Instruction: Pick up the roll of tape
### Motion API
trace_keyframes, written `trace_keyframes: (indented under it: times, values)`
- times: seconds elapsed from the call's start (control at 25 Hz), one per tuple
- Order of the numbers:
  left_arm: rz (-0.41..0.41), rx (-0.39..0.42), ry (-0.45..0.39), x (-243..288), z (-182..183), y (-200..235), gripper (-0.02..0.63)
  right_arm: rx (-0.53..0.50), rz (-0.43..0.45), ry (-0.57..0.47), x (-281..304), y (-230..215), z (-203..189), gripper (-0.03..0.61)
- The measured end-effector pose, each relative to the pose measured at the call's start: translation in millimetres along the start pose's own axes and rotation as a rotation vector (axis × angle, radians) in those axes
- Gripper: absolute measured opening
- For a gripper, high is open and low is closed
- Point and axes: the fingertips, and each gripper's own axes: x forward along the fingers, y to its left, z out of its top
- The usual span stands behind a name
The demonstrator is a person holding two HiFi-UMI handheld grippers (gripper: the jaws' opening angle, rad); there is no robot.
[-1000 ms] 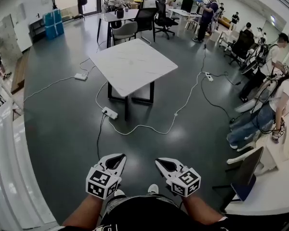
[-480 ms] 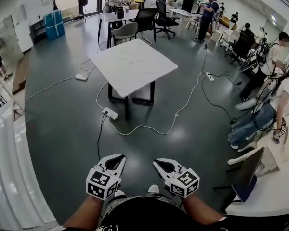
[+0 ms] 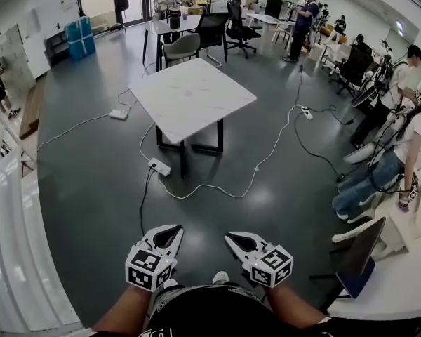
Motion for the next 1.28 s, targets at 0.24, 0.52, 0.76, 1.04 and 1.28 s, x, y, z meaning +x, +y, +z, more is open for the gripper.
trace_keyframes:
  times: [0.24, 0.52, 0.76, 1.04, 1.28]
  values:
    - [-0.008, -0.035, 0.004, 22.1, 1.4, -23.4, 0.020, -0.009, 0.002, -0.003, -23.4, -21.8, 0.3, 0.005]
    - [-0.023, -0.035, 0.012, 54.2, 6.0, -60.8, 0.020, -0.011, 0.009, 0.002, -51.9, -52.5, -6.4, 0.005]
    - [0.001, -0.037, 0.018, 74.0, 6.5, -73.4, 0.020, -0.002, 0.012, 0.012, -67.2, -78.9, -15.7, 0.005]
    - [0.016, -0.025, 0.043, 82.2, 8.6, -78.4, 0.020, 0.031, 0.012, 0.014, -72.1, -95.3, -20.2, 0.005]
    - [0.023, -0.039, 0.042, 91.8, 12.1, -68.0, 0.020, 0.034, 0.025, 0.029, -59.0, -102.7, -17.2, 0.005]
